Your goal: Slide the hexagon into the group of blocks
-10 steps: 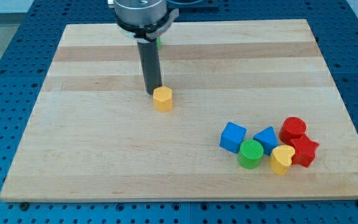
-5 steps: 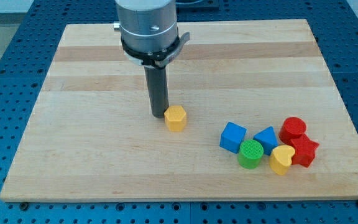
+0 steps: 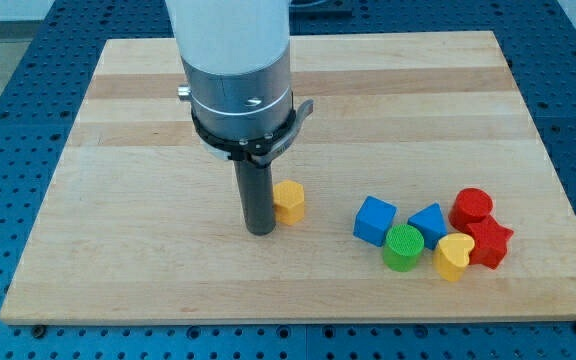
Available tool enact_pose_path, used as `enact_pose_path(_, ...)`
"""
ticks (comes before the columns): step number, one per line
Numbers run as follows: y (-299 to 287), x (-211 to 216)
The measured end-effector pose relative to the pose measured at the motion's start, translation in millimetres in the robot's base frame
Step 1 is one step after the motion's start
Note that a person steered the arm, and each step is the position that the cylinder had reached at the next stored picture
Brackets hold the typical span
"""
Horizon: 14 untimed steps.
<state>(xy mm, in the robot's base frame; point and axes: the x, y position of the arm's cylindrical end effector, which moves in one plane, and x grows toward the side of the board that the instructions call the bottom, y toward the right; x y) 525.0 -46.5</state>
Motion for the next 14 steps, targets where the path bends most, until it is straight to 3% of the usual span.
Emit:
enact_pose_path(1,1.4,-6.8)
enact_pose_path(4,76.0,-9.8)
enact_pose_path(7,13.9,-33.5)
enact_pose_path(9,25.3,-39.2)
enact_pose_path(11,83.9,-39.2)
enact_pose_path(14,84.7,-70.9)
